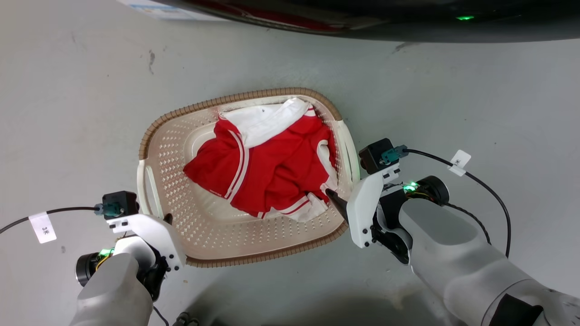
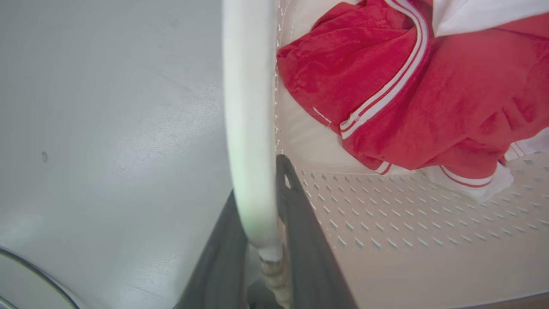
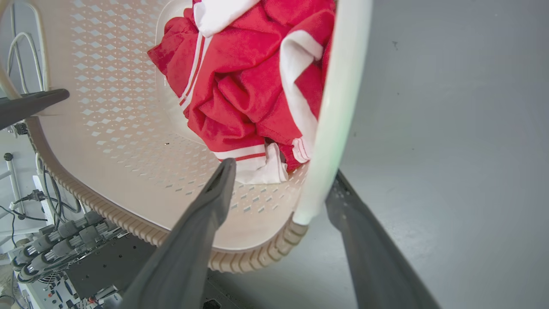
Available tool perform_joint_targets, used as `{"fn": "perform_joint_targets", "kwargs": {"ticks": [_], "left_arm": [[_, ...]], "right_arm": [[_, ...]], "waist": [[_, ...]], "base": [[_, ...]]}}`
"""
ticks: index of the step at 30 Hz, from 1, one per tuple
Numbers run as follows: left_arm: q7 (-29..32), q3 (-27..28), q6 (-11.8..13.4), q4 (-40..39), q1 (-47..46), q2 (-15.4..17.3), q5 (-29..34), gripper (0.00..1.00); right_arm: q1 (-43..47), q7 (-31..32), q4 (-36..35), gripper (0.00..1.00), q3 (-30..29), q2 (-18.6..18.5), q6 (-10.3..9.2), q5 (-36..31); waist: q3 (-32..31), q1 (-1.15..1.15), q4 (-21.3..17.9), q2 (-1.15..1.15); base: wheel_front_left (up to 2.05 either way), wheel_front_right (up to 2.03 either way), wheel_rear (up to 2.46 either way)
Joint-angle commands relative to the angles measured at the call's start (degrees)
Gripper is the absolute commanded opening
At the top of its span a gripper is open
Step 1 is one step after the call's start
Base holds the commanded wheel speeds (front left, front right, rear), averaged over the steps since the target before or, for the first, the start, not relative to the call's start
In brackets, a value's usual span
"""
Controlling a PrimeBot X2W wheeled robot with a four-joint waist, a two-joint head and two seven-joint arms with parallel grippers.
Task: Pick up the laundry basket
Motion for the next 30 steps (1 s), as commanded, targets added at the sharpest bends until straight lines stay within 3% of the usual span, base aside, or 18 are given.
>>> {"fn": "perform_joint_targets", "kwargs": {"ticks": [1, 7, 8, 9, 10, 21, 30], "left_arm": [[-0.4, -0.33, 0.03, -0.15, -1.1, -0.35, -0.43, 0.0], [-0.93, -1.39, 0.02, -0.17, -2.07, -0.43, -1.15, 0.0], [-1.03, -1.57, 0.02, -0.17, -2.21, -0.4, -1.33, 0.0], [-1.12, -1.76, 0.03, -0.15, -2.34, -0.4, -1.41, 0.0], [-1.24, -1.97, 0.02, -0.15, -2.45, -0.41, -1.51, 0.0], [-1.81, -3.46, 0.02, -0.04, -1.36, -0.49, -3.6, 0.0], [-2.23, -4.24, 0.02, 0.42, 0.61, 0.24, -4.94, 0.0]], "right_arm": [[-0.99, 0.14, -0.1, 1.0, 0.37, 0.24, 0.12, -0.05], [-0.29, 0.81, 0.08, 1.0, 1.37, 0.48, 0.04, 0.82], [-0.13, 1.1, 0.08, 0.88, 1.52, 0.56, 0.02, 0.93], [-0.14, 1.17, 0.17, 0.4, 1.65, 0.55, 0.02, 1.03], [0.16, 1.8, -0.02, 0.0, 1.77, 0.59, 0.02, 1.44], [0.68, 2.57, -0.86, 0.0, 2.47, 0.64, 0.14, 4.18], [0.89, -2.59, -0.57, 0.0, 1.54, 0.6, 0.15, 6.9]], "waist": [[0.82, -0.01, 0.4, 0.0], [2.05, -0.01, 0.74, 0.0], [2.15, -0.01, 0.75, 0.0], [2.23, -0.01, 0.77, 0.0], [2.3, -0.01, 0.82, 0.0], [0.82, -0.01, 0.54, 0.0], [-2.71, -0.01, -0.75, 0.0]], "base": [[0.0, 0.0, 0.0], [0.0, 0.0, 0.0], [0.0, 0.0, 0.0], [0.0, 0.0, 0.0], [0.0, 0.0, 0.0], [0.0, 0.0, 0.0], [0.0, 0.0, 0.0]]}}
